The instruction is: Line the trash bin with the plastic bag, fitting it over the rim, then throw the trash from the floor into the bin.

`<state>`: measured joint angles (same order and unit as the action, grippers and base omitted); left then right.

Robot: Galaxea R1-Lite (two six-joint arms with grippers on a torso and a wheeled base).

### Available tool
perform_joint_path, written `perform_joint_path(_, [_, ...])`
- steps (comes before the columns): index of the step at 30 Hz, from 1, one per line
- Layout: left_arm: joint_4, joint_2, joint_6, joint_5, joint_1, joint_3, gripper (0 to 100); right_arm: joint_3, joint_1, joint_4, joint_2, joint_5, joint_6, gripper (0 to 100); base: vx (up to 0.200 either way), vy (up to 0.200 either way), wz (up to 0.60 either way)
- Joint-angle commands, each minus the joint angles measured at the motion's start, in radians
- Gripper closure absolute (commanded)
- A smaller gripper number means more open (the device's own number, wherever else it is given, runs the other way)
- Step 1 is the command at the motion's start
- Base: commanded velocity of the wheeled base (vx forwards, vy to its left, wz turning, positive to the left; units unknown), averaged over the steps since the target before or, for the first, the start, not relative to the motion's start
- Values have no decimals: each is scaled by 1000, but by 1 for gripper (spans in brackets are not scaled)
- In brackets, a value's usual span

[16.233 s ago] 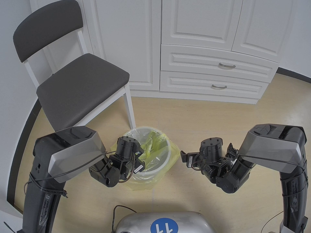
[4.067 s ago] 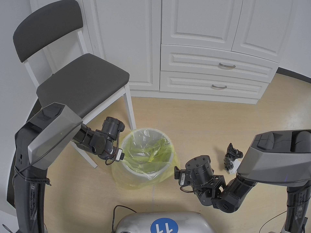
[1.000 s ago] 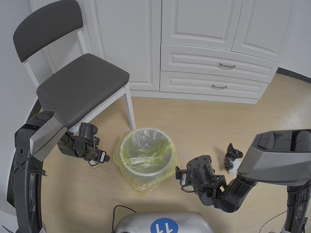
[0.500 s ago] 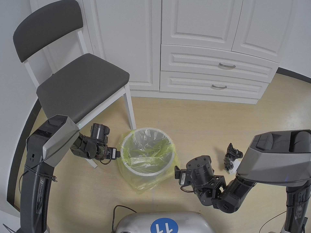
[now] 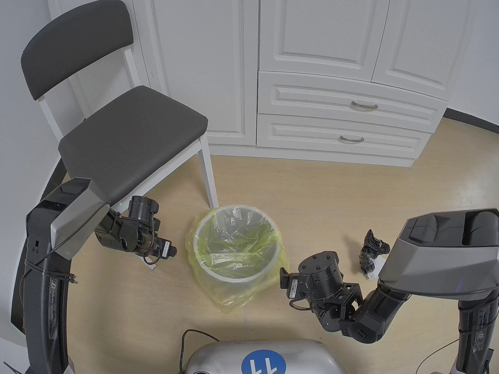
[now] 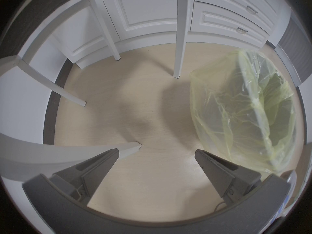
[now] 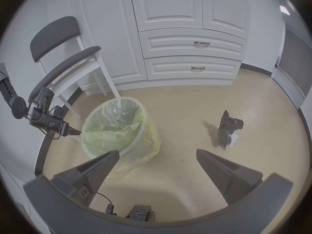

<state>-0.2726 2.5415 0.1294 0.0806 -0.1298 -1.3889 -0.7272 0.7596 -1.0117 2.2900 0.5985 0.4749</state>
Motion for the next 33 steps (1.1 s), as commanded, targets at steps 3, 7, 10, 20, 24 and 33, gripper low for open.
perform_joint_path(3, [-7,-93,18,-2,1,68,0,-78,4,4,32,-14,-32,0,0,0,0])
perform_joint_path(7, [-8,-95,16,-2,-7,76,0,-227,6,36,77,-43,-197,0,0,0,0])
perform_joint_path(10, [-10,-104,16,-5,-10,88,0,-405,10,114,149,-45,-298,0,0,0,0])
perform_joint_path(20, [-25,-159,15,-30,-8,120,0,-1020,12,397,462,-31,-469,0,0,0,0])
perform_joint_path(24, [-43,-164,15,-30,-7,128,0,-1121,12,441,522,-29,-469,0,0,0,0])
perform_joint_path(33, [-82,-171,19,-28,-11,148,0,-1190,15,575,562,-28,-493,0,0,0,0])
